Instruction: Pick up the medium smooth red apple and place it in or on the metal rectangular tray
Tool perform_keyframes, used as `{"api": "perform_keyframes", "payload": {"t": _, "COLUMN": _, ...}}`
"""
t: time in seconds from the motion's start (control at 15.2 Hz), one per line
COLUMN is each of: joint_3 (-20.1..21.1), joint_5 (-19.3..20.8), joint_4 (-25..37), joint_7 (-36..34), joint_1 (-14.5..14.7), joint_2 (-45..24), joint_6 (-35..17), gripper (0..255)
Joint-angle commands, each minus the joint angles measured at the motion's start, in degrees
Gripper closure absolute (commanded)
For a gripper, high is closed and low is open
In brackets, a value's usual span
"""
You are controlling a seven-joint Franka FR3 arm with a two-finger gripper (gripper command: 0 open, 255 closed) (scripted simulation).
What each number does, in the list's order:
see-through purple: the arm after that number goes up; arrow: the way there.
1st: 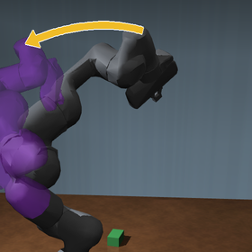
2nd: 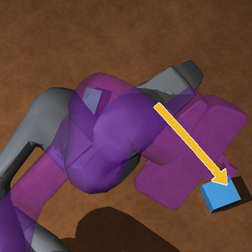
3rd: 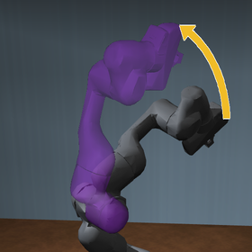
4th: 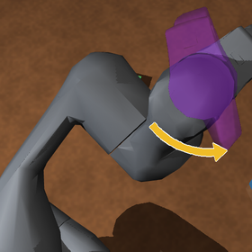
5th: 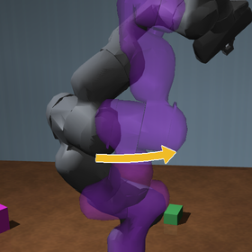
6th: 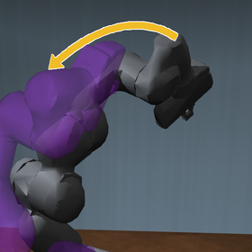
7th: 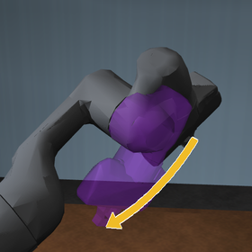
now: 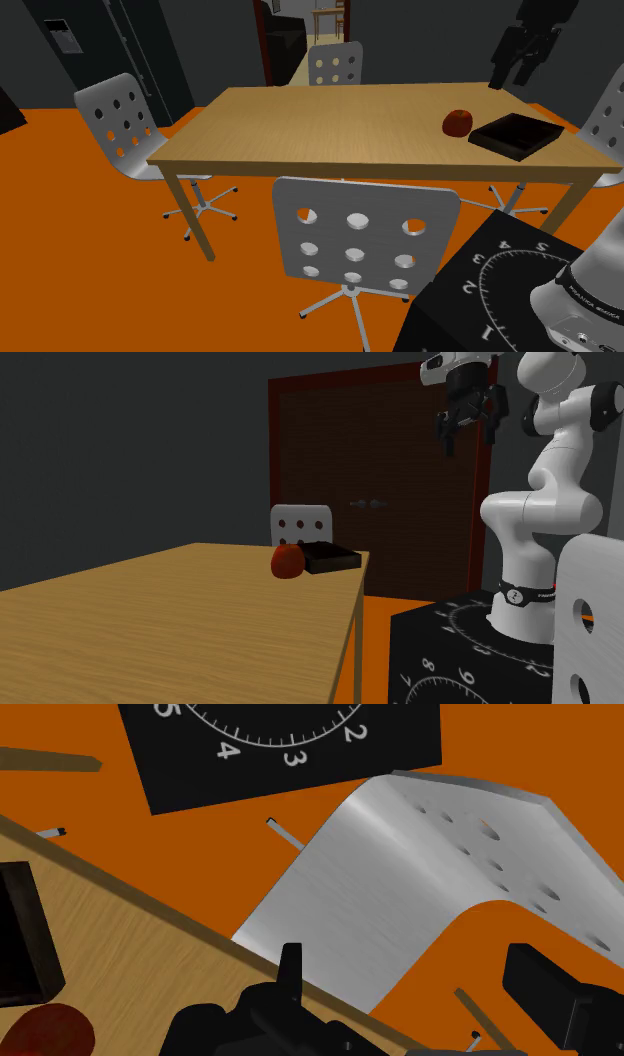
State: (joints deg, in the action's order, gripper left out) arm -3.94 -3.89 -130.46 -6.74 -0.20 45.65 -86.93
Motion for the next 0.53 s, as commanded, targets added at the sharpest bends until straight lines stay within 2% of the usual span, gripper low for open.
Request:
{"api": "perform_keyframes", "payload": {"t": 0.0, "joint_3": 0.0, "joint_5": 0.0, "joint_4": 0.0, "joint_7": 0.0, "joint_1": 0.0, "joint_2": 0.0, "joint_6": 0.0, "gripper": 0}}
{"api": "perform_keyframes", "payload": {"t": 0.46, "joint_3": -7.68, "joint_5": 5.65, "joint_4": -1.44, "joint_7": 10.69, "joint_1": -1.29, "joint_2": -5.67, "joint_6": -6.7, "gripper": 0}}
